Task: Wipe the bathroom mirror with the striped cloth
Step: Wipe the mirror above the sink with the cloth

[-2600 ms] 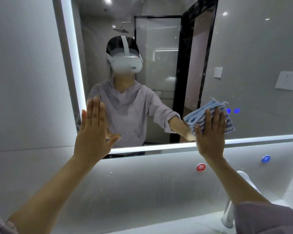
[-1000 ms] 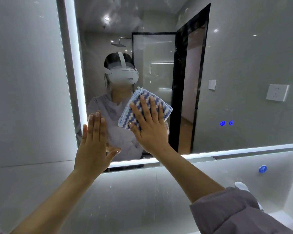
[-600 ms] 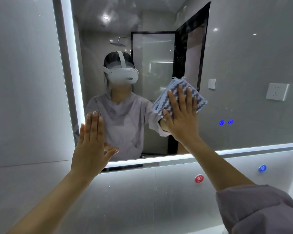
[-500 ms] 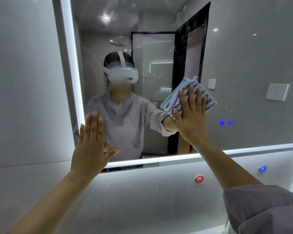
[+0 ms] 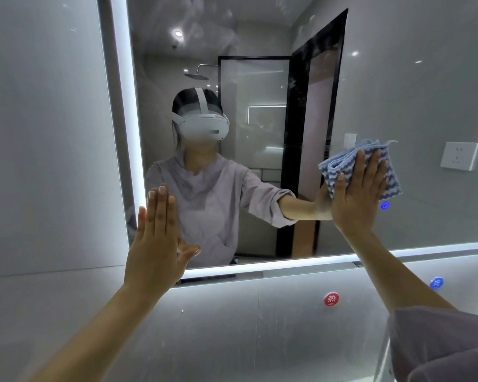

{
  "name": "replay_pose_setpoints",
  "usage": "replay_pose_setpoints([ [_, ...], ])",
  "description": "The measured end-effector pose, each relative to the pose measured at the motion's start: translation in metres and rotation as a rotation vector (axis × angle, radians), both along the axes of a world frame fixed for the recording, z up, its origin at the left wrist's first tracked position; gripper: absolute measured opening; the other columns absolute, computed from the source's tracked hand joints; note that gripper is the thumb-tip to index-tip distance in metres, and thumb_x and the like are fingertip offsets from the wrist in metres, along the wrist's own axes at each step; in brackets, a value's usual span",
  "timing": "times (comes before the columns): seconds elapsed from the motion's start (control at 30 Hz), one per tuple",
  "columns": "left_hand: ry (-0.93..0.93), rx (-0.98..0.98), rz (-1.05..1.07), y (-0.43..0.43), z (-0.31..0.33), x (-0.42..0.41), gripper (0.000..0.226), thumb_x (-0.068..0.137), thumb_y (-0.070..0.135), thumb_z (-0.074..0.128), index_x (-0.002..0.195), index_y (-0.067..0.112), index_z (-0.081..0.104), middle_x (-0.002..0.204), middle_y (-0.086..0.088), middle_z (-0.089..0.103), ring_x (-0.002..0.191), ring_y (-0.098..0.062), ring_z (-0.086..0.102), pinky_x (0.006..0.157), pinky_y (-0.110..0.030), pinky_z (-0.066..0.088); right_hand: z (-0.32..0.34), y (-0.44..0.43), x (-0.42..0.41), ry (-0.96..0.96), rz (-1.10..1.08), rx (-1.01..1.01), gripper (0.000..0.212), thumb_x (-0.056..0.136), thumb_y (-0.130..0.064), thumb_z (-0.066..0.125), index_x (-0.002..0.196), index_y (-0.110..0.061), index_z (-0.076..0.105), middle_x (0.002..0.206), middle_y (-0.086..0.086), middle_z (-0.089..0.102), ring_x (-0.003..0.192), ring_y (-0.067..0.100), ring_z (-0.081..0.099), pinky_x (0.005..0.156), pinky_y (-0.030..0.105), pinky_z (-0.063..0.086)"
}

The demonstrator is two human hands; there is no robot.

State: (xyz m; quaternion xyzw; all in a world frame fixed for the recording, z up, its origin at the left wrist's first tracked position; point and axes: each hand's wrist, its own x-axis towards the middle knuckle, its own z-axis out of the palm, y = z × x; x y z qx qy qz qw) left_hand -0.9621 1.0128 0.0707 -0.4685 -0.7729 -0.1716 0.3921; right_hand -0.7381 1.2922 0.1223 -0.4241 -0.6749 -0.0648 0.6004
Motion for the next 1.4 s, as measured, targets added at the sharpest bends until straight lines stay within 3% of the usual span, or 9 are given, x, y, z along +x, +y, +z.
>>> replay_pose_setpoints([
  [0.3, -0.012, 0.003, 0.003, 0.0, 0.0, -0.002, 0.108, 0.068, 0.062, 0.056, 0.144, -0.006, 0.018, 0.154, -0.021, 0.015, 0.142, -0.038, 0.016, 0.112, -0.05, 0.023, 0.014, -0.025, -0.029, 0.137, -0.053, -0.053, 0.075, 0.09, -0.051, 0.008, 0.149, -0.006, 0.021, 0.156, 0.019, 0.015, 0.145, 0.037, 0.011, 0.117, 0.045, 0.001],
  [0.4, -0.02, 0.006, 0.006, 0.001, -0.001, -0.002, 0.11, 0.067, 0.062, 0.059, 0.144, -0.005, 0.019, 0.154, -0.02, 0.015, 0.142, -0.038, 0.015, 0.113, -0.049, 0.021, 0.014, -0.028, -0.039, 0.023, -0.005, 0.009, 0.071, 0.094, -0.053, 0.008, 0.15, -0.01, 0.015, 0.157, 0.02, 0.013, 0.145, 0.038, 0.009, 0.118, 0.049, 0.002],
  [0.53, -0.016, 0.009, 0.005, 0.001, -0.001, -0.002, 0.111, 0.066, 0.062, 0.061, 0.144, -0.005, 0.02, 0.154, -0.02, 0.015, 0.141, -0.039, 0.017, 0.112, -0.049, 0.021, 0.018, -0.03, -0.053, -0.089, 0.029, 0.137, 0.064, 0.099, -0.053, 0.006, 0.152, -0.017, 0.008, 0.158, 0.018, 0.012, 0.145, 0.037, 0.006, 0.117, 0.045, -0.006],
  [0.67, -0.028, 0.009, 0.005, 0.001, 0.0, -0.001, 0.11, 0.066, 0.063, 0.06, 0.144, -0.005, 0.021, 0.155, -0.02, 0.016, 0.142, -0.038, 0.016, 0.113, -0.049, 0.021, 0.024, -0.044, -0.069, -0.111, 0.06, 0.198, 0.061, 0.1, -0.052, 0.007, 0.153, -0.022, 0.002, 0.159, 0.016, 0.01, 0.146, 0.036, 0.004, 0.118, 0.05, -0.001],
  [0.83, -0.026, 0.009, 0.009, 0.0, 0.001, 0.002, 0.11, 0.065, 0.062, 0.062, 0.143, -0.006, 0.024, 0.153, -0.021, 0.02, 0.14, -0.039, 0.02, 0.111, -0.049, 0.023, 0.033, -0.073, -0.09, -0.255, 0.138, 0.313, 0.065, 0.098, -0.052, 0.021, 0.153, -0.023, 0.002, 0.16, 0.012, -0.001, 0.146, 0.035, -0.003, 0.117, 0.05, -0.006],
  [0.97, -0.033, 0.007, 0.014, -0.002, 0.003, 0.004, 0.112, 0.063, 0.06, 0.066, 0.142, -0.007, 0.025, 0.152, -0.022, 0.021, 0.14, -0.039, 0.021, 0.111, -0.048, 0.024, 0.042, -0.103, -0.112, -0.366, 0.2, 0.356, 0.065, 0.097, -0.055, 0.014, 0.152, -0.021, 0.008, 0.16, 0.013, 0.002, 0.146, 0.036, -0.003, 0.117, 0.056, -0.001],
  [1.17, -0.049, 0.008, 0.006, -0.002, 0.004, 0.005, 0.11, 0.063, 0.06, 0.064, 0.141, -0.007, 0.027, 0.151, -0.022, 0.023, 0.138, -0.04, 0.024, 0.11, -0.049, 0.026, 0.048, -0.141, -0.146, -0.518, 0.239, 0.484, 0.062, 0.098, -0.053, 0.015, 0.152, -0.021, 0.014, 0.16, 0.01, 0.007, 0.147, 0.032, -0.001, 0.118, 0.052, -0.003],
  [1.4, -0.043, -0.009, 0.0, -0.002, 0.003, 0.002, 0.108, 0.063, 0.062, 0.06, 0.141, -0.006, 0.029, 0.15, -0.022, 0.026, 0.137, -0.04, 0.027, 0.108, -0.051, 0.029, 0.051, -0.138, -0.147, -0.534, 0.222, 0.549, 0.061, 0.098, -0.051, 0.033, 0.151, -0.022, 0.023, 0.159, 0.008, 0.014, 0.147, 0.031, 0.004, 0.119, 0.048, -0.001],
])
